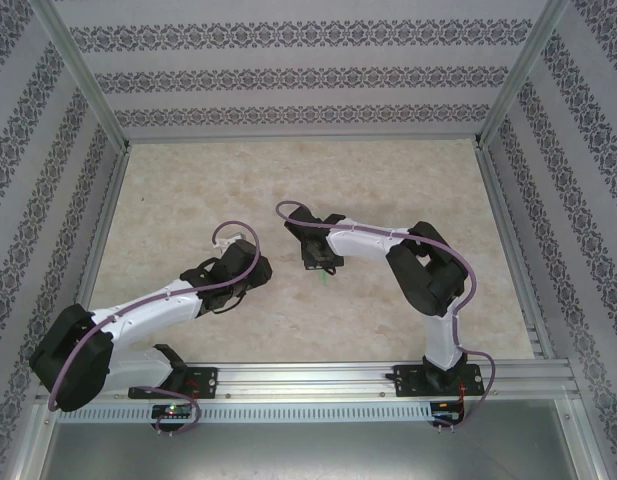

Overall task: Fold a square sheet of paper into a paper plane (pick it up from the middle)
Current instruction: Move the paper plane to the center of the table.

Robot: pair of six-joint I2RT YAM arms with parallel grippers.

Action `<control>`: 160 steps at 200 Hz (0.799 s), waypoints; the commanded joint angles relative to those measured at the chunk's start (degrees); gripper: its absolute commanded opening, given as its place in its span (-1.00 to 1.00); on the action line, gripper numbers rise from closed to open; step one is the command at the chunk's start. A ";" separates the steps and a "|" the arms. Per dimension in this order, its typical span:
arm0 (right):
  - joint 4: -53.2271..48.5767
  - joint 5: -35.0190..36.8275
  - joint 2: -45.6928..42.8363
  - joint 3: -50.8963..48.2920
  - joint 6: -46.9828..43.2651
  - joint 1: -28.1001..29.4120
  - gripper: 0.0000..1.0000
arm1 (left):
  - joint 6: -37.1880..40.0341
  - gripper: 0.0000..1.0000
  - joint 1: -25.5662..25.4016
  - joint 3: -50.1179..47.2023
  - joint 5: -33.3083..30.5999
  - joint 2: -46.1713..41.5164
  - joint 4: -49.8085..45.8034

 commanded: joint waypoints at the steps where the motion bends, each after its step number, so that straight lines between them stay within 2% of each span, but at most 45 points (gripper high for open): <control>1: -3.50 2.65 0.99 2.36 0.29 1.29 -0.66 | 0.53 -0.05 0.54 1.73 -0.16 -0.44 -0.17; 18: -6.21 4.78 -0.70 4.75 -0.44 1.50 -0.64 | 0.81 -0.05 0.50 2.01 -0.46 -0.79 -0.62; 38: -7.59 6.17 -2.92 6.02 -1.25 1.33 -0.45 | 1.08 -0.05 0.54 2.27 -0.85 -1.20 -0.98; 48: -7.63 5.76 -3.90 6.23 -1.73 1.20 -0.49 | 1.14 -0.05 0.52 2.32 -1.08 -1.32 -1.22; 73: -7.91 4.40 -7.33 6.37 -2.15 1.15 -0.41 | 1.33 -0.05 0.61 2.67 -1.71 -1.74 -1.89; 91: -7.40 5.26 -11.87 5.54 -2.05 1.25 -0.26 | 1.58 -0.05 0.62 2.96 -2.12 -1.96 -2.35; 115: -6.99 10.75 -19.78 3.81 -3.63 1.33 -0.24 | 2.29 -0.05 0.62 3.41 -3.68 -2.86 -3.56; 133: -6.95 18.87 -26.61 1.62 -5.44 1.41 -0.14 | 3.45 -0.05 0.61 3.73 -5.93 -4.06 -4.80; 152: -3.59 28.60 -35.84 -3.95 -8.35 1.02 0.14 | 5.71 -0.04 0.71 4.74 -9.49 -5.98 -7.02; 160: -1.31 32.63 -39.99 -7.21 -10.18 0.81 0.40 | 6.92 -0.02 0.71 5.01 -11.57 -7.09 -7.95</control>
